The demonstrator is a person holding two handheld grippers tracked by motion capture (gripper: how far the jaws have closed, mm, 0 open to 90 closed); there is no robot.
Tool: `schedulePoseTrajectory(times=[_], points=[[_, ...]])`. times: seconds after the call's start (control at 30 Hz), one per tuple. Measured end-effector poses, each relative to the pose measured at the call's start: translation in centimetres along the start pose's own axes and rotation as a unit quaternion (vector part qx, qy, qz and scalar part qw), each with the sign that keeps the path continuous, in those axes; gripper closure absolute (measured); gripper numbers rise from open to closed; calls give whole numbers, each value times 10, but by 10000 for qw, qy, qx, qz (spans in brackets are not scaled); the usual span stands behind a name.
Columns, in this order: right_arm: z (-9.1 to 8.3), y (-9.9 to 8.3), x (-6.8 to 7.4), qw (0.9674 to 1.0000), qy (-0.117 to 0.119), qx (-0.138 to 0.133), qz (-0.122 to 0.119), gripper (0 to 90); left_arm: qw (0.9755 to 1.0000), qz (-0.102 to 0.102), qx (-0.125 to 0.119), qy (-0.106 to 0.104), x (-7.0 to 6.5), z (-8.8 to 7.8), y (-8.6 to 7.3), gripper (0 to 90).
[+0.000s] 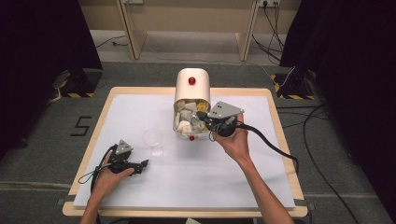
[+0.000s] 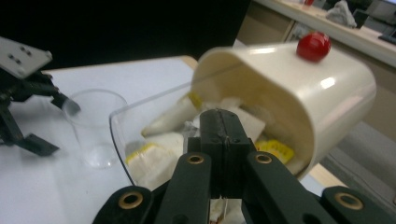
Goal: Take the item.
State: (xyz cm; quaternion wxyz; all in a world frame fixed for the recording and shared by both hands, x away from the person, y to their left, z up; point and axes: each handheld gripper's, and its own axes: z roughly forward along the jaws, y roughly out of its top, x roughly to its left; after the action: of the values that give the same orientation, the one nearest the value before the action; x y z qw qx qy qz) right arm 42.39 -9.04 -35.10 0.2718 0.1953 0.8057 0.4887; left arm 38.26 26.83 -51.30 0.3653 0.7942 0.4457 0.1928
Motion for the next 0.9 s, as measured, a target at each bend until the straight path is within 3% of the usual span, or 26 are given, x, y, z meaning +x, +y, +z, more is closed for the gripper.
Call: schedulePoseTrajectory(times=[0.3,0.73,0.9], points=[[-5,16,5,9996,57,-240,-133,900,10000,12,4,-2,0,0,0,99],[4,32,17,9986,256,-423,-207,900,10000,-9,-9,-7,0,0,0,99],[14,53,30,9970,411,-531,-373,900,10000,-2,-6,-3,0,0,0,99]])
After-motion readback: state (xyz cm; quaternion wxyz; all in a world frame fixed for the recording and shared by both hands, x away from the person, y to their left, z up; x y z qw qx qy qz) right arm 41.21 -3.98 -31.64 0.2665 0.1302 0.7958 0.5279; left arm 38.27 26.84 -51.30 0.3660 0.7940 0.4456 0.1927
